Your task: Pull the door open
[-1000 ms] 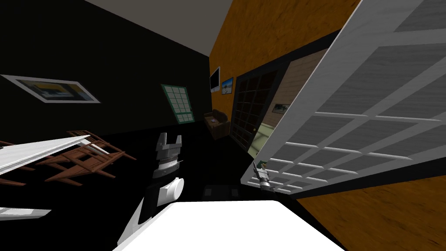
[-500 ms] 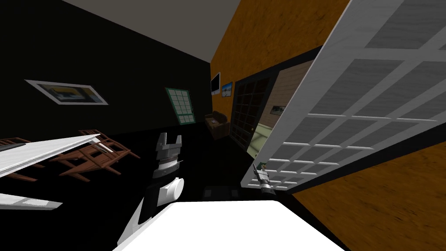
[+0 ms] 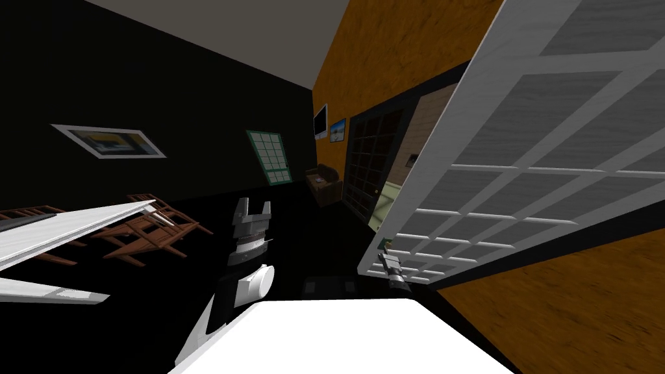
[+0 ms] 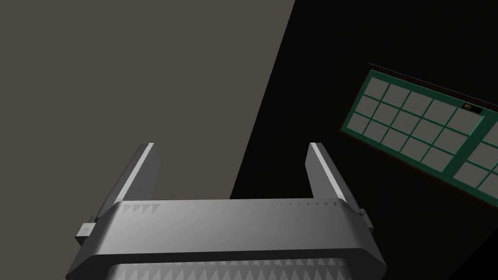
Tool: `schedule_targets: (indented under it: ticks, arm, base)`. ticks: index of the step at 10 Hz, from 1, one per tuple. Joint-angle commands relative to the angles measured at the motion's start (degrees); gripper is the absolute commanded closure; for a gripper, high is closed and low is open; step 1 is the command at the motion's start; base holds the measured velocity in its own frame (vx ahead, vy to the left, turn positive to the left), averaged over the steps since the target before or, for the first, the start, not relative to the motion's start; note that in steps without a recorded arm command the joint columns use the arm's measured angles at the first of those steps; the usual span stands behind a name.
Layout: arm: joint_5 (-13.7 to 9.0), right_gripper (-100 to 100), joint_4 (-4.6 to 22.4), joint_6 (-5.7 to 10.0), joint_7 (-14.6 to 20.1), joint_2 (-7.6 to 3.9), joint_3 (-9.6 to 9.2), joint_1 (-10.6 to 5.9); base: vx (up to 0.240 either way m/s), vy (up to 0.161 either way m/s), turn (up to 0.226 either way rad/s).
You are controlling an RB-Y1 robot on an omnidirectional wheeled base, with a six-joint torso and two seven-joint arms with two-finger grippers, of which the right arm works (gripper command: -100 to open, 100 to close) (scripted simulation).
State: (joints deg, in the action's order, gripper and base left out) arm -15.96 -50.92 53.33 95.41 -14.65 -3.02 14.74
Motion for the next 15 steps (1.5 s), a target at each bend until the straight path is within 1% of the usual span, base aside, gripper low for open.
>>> schedule_targets:
  ticks: [1,4,5,6,9,10,11,15]
  arm:
    - [-0.03,100,0.05,-0.08,0.01,-0.02,0.04,0.04]
    - [-0.03,100,0.05,-0.08,0.01,-0.02,0.04,0.04]
    - [0.5,-100,-0.54,0.03,1.11,-1.29,-0.54,0.95]
    - [0.65,-100,-0.71,0.06,1.42,-1.64,-0.7,1.2]
    - [1.5,-100,-1.67,0.24,3.2,-3.69,-1.65,2.66]
    - [1.33,-100,-1.63,0.04,2.72,-3.24,-1.46,2.39]
    - [0.99,-100,-0.91,0.2,2.64,-3.12,-1.02,1.87]
    - [0.16,-100,0.65,0.41,2.16,-2.71,0.03,0.57]
  base:
    - [0.0,0.0,0.0]
    - [0.0,0.0,0.0]
    - [-0.117,-0.008,0.023]
    - [-0.176,-0.021,0.015]
    - [-0.209,-0.034,0.013]
    - [-0.101,-0.027,0.002]
    - [0.13,-0.044,0.072]
    - [0.225,-0.045,0.087]
